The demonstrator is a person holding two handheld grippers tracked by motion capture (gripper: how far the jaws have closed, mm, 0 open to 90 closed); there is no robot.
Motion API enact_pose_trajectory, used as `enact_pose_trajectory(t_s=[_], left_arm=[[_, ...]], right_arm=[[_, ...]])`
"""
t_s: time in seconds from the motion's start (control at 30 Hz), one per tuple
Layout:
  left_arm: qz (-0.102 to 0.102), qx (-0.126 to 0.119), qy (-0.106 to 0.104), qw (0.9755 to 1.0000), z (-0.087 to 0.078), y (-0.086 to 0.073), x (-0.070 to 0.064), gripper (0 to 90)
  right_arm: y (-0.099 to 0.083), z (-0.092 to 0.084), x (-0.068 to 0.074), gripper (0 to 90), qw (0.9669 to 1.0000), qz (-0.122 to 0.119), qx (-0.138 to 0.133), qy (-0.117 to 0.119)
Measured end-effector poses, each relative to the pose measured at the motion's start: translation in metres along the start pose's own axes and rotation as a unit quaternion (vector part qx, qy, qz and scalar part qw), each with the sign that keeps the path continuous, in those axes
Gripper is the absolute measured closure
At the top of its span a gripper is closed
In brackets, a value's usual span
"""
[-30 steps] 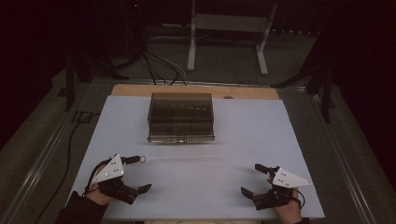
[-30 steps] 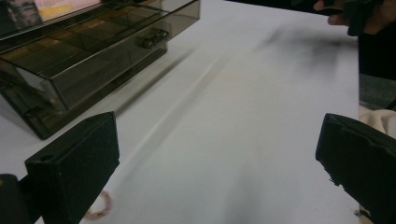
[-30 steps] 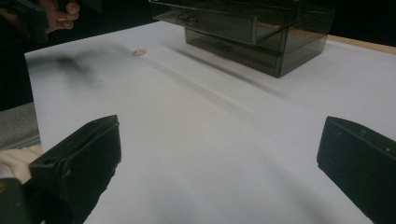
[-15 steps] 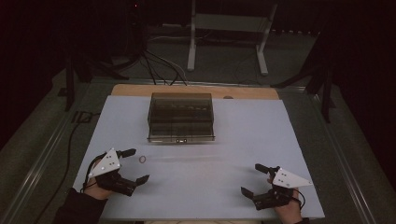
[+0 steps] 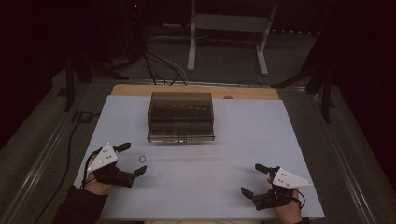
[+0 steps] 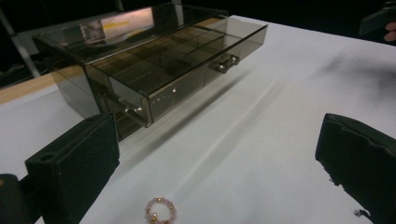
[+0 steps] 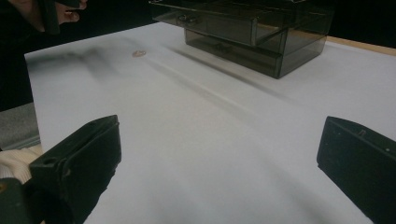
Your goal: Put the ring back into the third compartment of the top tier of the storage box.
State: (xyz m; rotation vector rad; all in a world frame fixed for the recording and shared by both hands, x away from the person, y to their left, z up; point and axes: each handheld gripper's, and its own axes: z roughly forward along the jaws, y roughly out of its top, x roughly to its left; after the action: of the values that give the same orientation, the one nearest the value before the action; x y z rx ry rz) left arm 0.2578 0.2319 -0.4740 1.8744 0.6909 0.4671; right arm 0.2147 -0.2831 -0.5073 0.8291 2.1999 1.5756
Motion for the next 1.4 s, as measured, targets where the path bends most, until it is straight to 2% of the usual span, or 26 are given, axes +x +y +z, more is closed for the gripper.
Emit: enact_pose_trajectory(t_s=[0.2,0.47,0.57,0.8,0.93,0.97,1.03,1.13,1.27,1.4], left_arm=[[-0.014,0.011,0.014,0.9998,0.006,0.000,0.005,0.8],[-0.033,0.009,0.041,0.9986,0.011,-0.002,0.014,0.8],[-0.042,0.016,0.060,0.9972,0.015,-0.003,0.016,1.5],[-0.048,0.028,0.070,0.9960,0.020,-0.008,0.019,1.7],[-0.049,0.024,0.070,0.9961,0.022,-0.011,0.018,4.7],[-0.053,0.041,0.063,0.9958,0.025,-0.011,0.018,4.7],[-0.052,0.064,0.073,0.9939,0.027,-0.012,0.017,5.6],[-0.054,0.076,0.069,0.9933,0.029,-0.013,0.017,7.6],[-0.052,0.094,0.079,0.9911,0.031,-0.014,0.017,12.4],[-0.059,0.097,0.085,0.9898,0.031,-0.014,0.018,20.9]], right_arm=[[0.000,0.000,0.000,0.0,1.0000,0.000,-0.001,0.000],[0.000,0.000,0.000,0.0,1.0000,0.001,0.000,-0.001],[0.000,0.000,0.000,0.0,1.0000,0.002,0.001,0.000],[0.000,0.000,0.000,0.0,1.0000,0.001,0.002,0.001],[0.000,0.000,0.000,0.0,1.0000,0.002,0.001,0.003],[0.000,0.000,0.000,0.0,1.0000,0.002,0.001,0.003],[0.000,0.000,0.000,0.0,1.0000,0.003,0.002,0.003],[0.000,0.000,0.000,0.0,1.0000,0.004,0.003,0.003],[0.000,0.000,0.000,0.0,1.0000,0.004,0.004,0.003],[0.000,0.000,0.000,0.0,1.0000,0.005,0.005,0.003]])
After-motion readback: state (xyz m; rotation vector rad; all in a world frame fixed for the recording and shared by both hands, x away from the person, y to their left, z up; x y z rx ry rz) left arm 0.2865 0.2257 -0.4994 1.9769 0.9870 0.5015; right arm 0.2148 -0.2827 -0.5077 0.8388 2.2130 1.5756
